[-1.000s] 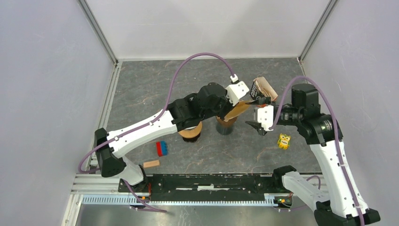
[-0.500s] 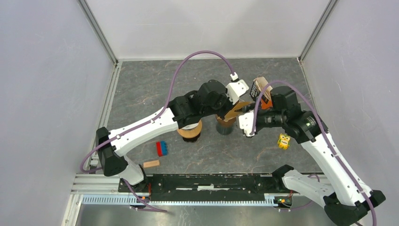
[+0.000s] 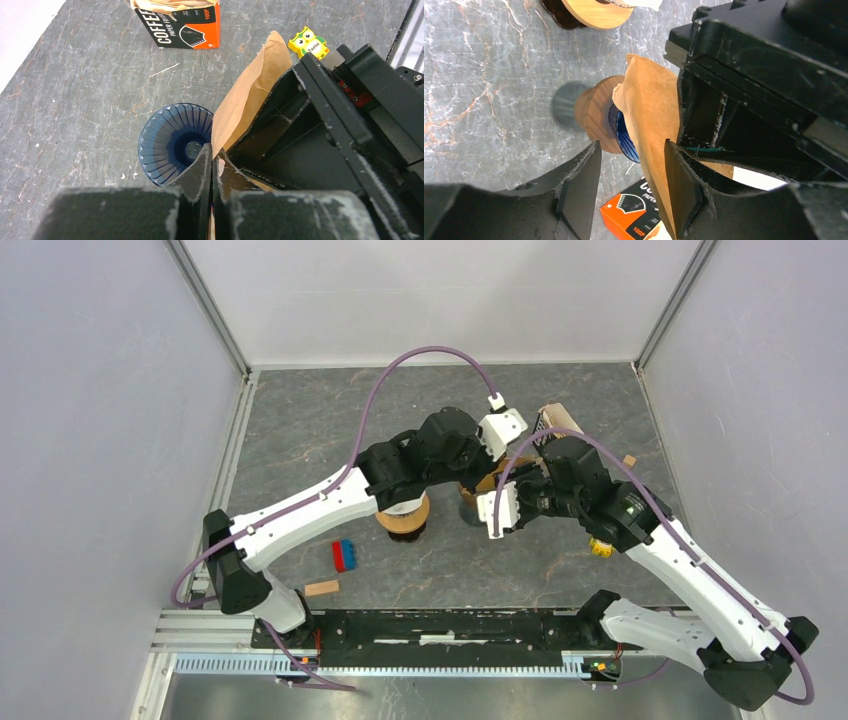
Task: Place the coffee filter in the dripper
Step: Place the coffee filter in the coffee dripper.
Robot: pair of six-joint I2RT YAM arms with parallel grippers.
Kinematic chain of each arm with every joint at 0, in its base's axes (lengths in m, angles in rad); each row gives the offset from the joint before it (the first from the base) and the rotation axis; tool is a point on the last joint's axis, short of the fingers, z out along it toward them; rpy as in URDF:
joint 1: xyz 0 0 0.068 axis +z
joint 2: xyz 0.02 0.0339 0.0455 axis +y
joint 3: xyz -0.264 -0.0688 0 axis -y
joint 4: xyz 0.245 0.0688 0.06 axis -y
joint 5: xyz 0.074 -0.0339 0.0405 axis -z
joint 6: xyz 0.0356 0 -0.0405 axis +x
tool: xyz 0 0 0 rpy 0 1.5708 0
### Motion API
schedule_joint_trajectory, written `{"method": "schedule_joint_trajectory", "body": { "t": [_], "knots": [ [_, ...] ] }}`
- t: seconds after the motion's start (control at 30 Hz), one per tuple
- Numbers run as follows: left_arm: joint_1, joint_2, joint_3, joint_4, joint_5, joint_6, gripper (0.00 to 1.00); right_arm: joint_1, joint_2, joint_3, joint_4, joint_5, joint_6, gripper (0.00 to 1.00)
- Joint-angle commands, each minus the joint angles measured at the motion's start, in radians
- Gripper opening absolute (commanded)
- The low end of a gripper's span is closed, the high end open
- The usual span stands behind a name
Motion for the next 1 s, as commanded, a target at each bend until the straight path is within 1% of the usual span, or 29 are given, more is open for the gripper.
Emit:
{"method": "schedule_joint_trajectory", "body": {
  "t": [0.0,0.17,0.37,0.7,0.87,0.97],
  "knots": [
    [0.009,-0.039,0.009,0.014,0.024,-0.036,0.02,0.042,0.021,0.004,0.050,0.136,0.008,0.53],
    [0.017,-0.053,0.000,0.026,0.022,-0.026,0.02,0.064,0.040,0.005,0.042,0.185,0.010,0.44],
    [0.018,-0.070,-0.030,0.065,-0.044,0.025,0.02,0.068,0.053,0.022,0.034,0.193,0.043,0.30],
    [0.017,-0.083,-0.066,0.102,-0.096,0.100,0.02,0.070,0.092,0.064,0.021,0.115,0.107,0.08],
    [0.017,-0.090,-0.088,0.119,-0.135,0.134,0.02,0.069,0.092,0.072,0.019,0.088,0.120,0.00],
    [0.018,-0.094,-0.097,0.126,-0.150,0.136,0.02,0.068,0.090,0.062,0.026,0.087,0.129,0.00]
  ]
}}
